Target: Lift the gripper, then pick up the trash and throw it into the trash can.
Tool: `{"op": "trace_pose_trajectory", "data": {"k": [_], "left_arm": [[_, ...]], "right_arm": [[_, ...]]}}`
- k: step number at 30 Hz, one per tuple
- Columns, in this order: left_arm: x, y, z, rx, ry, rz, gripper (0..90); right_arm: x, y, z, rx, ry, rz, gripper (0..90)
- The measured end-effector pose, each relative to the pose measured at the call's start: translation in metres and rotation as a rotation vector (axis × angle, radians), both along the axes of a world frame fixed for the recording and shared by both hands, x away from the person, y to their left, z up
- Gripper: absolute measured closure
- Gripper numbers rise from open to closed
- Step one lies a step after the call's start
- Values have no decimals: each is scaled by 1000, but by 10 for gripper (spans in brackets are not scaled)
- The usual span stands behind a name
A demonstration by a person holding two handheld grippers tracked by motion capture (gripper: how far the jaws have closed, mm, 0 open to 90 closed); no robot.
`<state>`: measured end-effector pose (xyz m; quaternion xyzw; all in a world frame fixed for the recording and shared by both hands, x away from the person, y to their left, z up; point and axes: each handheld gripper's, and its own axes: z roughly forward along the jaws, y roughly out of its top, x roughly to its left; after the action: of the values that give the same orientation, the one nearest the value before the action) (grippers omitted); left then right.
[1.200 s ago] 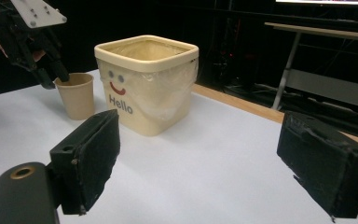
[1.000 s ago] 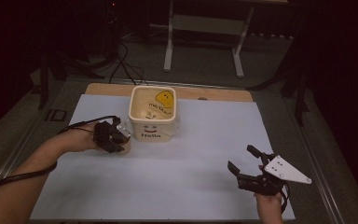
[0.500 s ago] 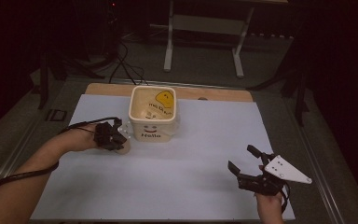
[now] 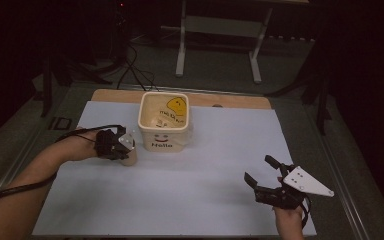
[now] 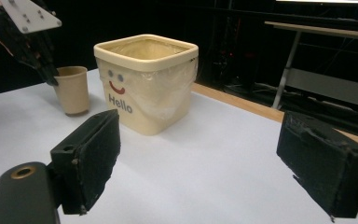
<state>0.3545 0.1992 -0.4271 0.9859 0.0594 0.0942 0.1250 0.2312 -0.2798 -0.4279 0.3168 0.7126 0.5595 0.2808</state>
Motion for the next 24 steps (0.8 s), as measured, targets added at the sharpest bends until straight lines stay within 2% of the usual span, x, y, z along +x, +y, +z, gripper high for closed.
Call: {"op": "trace_pose_trajectory", "data": {"k": [11,19,23,24], "left_arm": [[-10,3,19,-14,6,-10,889],[-23,7,51,-14,-12,-22,890],[-28,8,65,-33,-10,-33,890],[-29,8,68,-38,-20,-33,889]], "right_arm": [[0,0,1,2,2,-3,134],[0,1,1,0,0,1,135],[0,1,1,1,3,2,135],[0,1,1,0,3,2,135]]}}
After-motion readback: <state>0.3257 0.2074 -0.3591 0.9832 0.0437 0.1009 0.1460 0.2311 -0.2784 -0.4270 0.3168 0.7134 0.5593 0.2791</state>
